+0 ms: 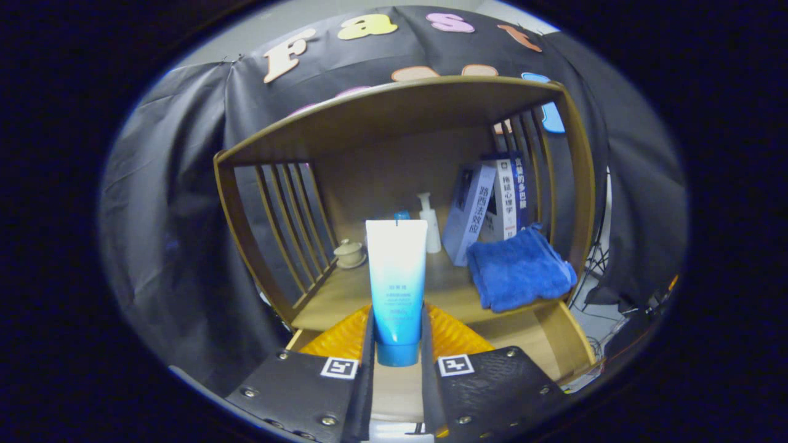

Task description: Pull open the drawer, take out the items inside it, and place them on the countertop above the cabinet.

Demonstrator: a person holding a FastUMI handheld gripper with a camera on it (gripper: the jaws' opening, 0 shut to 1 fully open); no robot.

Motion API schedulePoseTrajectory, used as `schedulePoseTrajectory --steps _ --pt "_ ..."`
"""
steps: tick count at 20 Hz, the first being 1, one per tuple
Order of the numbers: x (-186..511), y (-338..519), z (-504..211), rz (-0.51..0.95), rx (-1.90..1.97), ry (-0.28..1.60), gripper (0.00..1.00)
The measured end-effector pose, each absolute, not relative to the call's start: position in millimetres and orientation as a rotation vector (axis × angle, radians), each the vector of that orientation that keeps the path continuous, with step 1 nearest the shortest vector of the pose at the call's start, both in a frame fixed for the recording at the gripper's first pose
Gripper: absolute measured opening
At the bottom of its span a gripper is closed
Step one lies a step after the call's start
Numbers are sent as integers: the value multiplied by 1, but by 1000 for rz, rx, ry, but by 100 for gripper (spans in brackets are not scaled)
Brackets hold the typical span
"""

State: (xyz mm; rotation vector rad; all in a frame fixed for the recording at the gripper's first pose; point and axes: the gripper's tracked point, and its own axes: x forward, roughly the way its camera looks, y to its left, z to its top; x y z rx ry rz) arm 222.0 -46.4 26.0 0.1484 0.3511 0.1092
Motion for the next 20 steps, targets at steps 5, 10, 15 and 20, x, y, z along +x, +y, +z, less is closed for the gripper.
schedulePoseTrajectory --steps 5,10,15,20 --pt "274 -49 23 51 135 368 33" --pt "318 -50 -17 -9 137 396 33" --pt "344 -45 -71 -31 153 433 33" --pt "359 -50 -107 -80 96 423 34"
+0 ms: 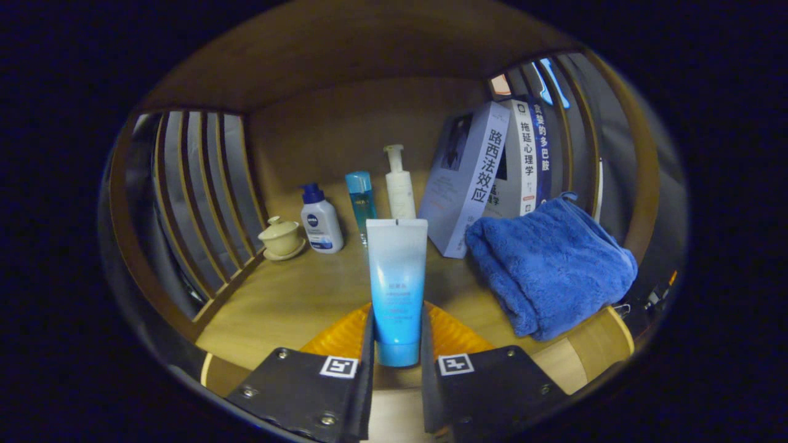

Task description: Pull open the drawer, take out the items inside it, and place them on the countertop above the cabinet.

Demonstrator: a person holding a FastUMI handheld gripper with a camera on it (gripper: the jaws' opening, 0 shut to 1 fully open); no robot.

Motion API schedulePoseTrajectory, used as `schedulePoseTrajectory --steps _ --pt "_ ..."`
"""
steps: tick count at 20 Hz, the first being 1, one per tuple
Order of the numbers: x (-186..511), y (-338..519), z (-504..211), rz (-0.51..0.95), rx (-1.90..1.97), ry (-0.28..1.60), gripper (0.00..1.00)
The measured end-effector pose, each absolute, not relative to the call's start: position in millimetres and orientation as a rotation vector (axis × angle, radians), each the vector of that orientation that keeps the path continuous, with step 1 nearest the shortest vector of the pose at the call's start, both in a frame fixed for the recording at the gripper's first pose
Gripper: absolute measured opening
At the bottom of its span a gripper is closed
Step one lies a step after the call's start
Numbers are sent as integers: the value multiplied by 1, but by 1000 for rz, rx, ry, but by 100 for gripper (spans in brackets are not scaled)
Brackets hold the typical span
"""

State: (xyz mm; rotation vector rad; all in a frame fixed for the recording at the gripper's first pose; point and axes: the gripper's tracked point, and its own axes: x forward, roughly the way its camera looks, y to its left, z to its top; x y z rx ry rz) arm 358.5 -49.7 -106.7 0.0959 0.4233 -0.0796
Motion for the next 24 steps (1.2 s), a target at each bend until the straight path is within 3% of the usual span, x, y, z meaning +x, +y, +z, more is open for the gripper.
schedulePoseTrajectory --steps 7,13,15,24 --pt "362 -47 -110 -121 70 358 39" --pt "338 -43 -89 -88 5 312 93" --pt "324 -43 -75 -74 -4 290 99" --pt "217 -53 -23 9 -44 169 98"
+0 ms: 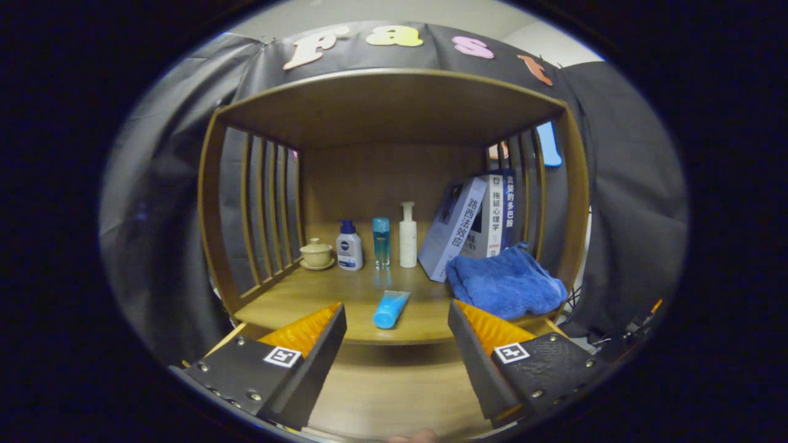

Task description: Pull open the drawer, take out the items inside it, and place them on the countertop above the cabinet.

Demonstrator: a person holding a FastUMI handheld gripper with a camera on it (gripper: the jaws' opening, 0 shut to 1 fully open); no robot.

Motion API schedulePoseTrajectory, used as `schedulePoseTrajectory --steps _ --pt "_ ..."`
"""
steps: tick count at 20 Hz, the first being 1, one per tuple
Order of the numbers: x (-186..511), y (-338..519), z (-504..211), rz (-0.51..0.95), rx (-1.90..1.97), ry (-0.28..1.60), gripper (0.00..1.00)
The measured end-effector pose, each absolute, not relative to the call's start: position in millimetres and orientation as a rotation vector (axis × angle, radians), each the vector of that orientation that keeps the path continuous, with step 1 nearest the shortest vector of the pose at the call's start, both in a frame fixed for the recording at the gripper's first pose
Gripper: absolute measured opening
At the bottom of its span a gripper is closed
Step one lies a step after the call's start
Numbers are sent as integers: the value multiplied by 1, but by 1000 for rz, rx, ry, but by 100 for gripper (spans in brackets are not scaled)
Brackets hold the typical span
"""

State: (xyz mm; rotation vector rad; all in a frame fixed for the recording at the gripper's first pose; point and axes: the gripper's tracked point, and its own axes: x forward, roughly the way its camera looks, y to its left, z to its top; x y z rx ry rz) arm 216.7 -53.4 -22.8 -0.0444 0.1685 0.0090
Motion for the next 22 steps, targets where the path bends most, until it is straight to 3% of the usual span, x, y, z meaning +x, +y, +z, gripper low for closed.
schedulePoseTrajectory --steps 10,22 --pt "102 -57 -57 50 -60 122 98" --pt "68 -76 -170 53 -2 205 98"
